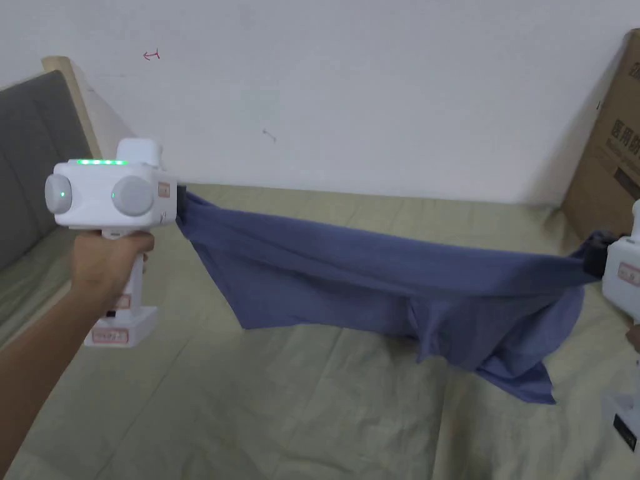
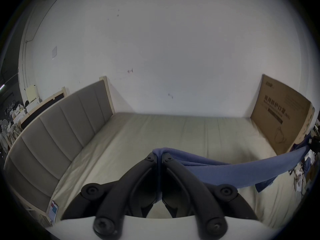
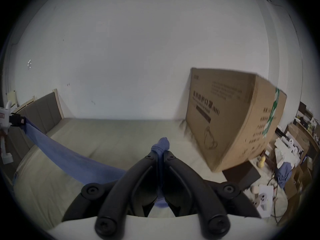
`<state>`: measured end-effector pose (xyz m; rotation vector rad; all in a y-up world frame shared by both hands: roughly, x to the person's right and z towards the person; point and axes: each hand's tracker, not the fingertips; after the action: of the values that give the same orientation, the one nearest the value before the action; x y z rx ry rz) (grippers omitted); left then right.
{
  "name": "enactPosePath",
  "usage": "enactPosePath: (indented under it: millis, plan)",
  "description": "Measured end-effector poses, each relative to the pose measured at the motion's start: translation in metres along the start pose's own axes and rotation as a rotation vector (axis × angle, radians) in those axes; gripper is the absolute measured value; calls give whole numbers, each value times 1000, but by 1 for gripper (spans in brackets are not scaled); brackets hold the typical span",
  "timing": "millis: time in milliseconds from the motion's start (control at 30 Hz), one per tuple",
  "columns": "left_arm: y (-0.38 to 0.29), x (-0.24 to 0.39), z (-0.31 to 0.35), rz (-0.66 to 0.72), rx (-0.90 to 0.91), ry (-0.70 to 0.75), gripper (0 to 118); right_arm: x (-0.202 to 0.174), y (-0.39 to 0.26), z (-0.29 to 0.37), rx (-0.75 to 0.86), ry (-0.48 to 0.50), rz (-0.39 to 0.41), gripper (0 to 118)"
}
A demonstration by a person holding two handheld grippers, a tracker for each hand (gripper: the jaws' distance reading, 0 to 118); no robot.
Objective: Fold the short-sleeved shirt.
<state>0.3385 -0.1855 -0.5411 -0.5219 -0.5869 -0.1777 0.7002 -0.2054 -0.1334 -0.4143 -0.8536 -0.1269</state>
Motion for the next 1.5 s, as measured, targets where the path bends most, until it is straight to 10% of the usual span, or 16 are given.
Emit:
enactPosePath:
  millis: [767,1233,1267,1367,1500]
  plan:
    - [-315,-67,186,47,-374,7,3,24,-245,217,-276,43,-21,5]
    - [-403,-64,176,78,-620,62,4,37,-349,204,-581,-9,-114,5]
    - [-401,-64,177,77,-615,64,10,38,-345,205,-576,-4,-122,13]
    - [-385,-62,186,86,-575,62,88,40,-319,213,-519,24,-137,83]
    - [-331,-53,212,190,-359,-32,99,38,-265,230,-339,59,-117,100]
